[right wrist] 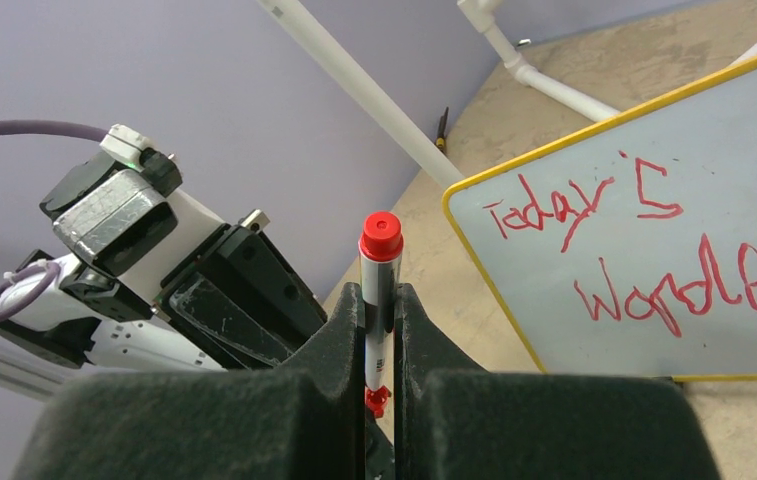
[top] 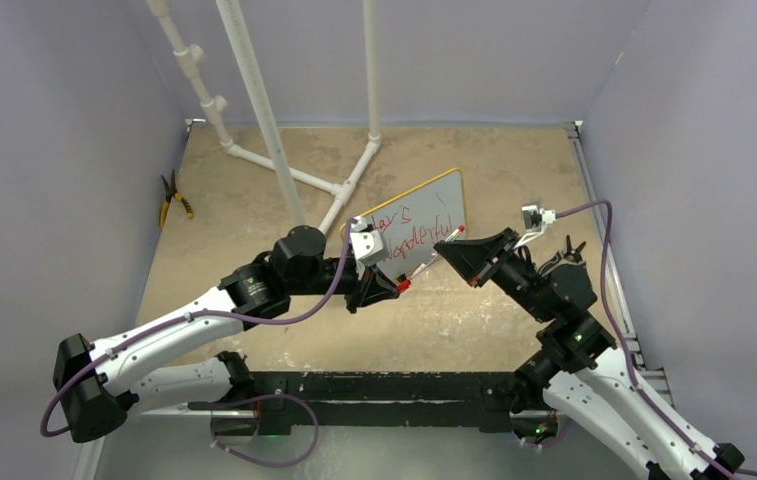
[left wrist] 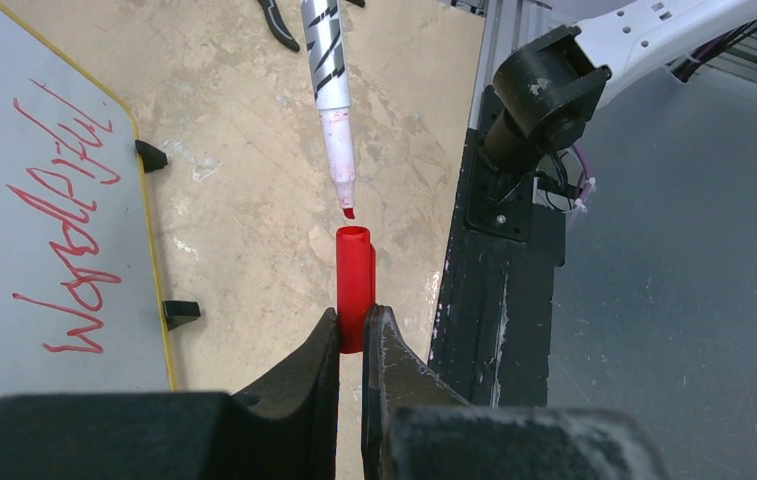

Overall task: Write a sentence on the whiteboard
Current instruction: Insert the whiteboard marker without the cap into the pen cap.

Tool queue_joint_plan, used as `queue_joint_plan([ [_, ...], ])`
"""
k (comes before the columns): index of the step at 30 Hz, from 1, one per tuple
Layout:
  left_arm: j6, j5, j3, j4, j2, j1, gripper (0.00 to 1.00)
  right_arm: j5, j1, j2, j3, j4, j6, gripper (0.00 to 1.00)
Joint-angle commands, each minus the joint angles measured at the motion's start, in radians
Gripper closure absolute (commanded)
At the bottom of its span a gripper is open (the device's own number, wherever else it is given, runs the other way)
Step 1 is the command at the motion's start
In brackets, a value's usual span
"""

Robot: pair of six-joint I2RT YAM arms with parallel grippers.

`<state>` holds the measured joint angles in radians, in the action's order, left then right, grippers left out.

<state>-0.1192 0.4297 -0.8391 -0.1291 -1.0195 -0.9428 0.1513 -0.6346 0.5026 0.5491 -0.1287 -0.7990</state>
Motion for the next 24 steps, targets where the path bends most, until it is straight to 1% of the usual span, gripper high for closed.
queue_joint_plan([
  [1, 0.013, -0.006, 0.000, 0.046, 0.014, 0.001, 1.00, -0.007, -0.002, -0.002, 0.026, -0.009, 0.014, 1.00],
  [24, 0.010, -0.016, -0.001, 0.060, 0.007, 0.001, 1.00, 0.057, -0.001, 0.032, 0.013, -0.050, 0.014, 1.00],
])
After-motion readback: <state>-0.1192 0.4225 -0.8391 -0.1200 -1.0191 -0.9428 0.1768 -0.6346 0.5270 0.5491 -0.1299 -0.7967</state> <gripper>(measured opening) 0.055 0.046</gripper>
